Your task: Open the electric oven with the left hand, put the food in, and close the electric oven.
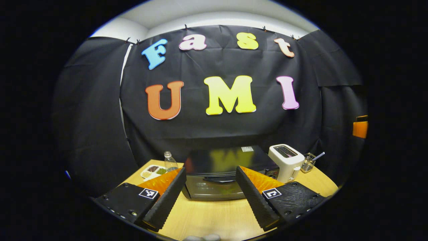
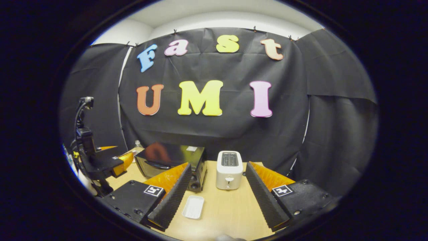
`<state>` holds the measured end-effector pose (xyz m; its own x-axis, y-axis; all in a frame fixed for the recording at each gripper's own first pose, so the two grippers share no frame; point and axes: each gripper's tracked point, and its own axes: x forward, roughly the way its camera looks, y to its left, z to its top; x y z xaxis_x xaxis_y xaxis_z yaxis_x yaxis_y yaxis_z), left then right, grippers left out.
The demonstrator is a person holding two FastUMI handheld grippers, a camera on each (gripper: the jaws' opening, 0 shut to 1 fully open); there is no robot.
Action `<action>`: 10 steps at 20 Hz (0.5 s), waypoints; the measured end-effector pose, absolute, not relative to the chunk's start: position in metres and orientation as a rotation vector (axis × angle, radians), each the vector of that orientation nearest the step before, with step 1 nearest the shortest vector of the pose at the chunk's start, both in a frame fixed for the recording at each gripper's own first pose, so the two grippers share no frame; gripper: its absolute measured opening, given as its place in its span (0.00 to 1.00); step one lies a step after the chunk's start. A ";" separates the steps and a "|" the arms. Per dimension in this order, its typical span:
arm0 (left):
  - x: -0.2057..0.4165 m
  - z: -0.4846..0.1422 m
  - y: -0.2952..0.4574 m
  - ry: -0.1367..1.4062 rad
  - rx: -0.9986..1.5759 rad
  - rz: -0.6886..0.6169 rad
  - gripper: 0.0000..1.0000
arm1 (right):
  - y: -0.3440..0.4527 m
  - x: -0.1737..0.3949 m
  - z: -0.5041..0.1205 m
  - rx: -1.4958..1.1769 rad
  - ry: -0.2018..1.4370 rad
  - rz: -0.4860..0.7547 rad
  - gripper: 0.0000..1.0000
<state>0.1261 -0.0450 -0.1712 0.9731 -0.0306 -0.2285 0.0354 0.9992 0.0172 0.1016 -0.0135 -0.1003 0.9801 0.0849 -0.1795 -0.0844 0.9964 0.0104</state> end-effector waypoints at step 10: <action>0.040 -0.042 -0.015 0.100 -0.001 -0.038 0.97 | 0.006 0.073 -0.025 0.047 0.078 0.071 1.00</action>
<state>0.0398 -0.0146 -0.0422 0.9943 -0.0380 -0.0996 0.0379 0.9993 -0.0026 0.0735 0.0056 -0.0250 0.9945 0.0722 -0.0763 -0.0685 0.9964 0.0497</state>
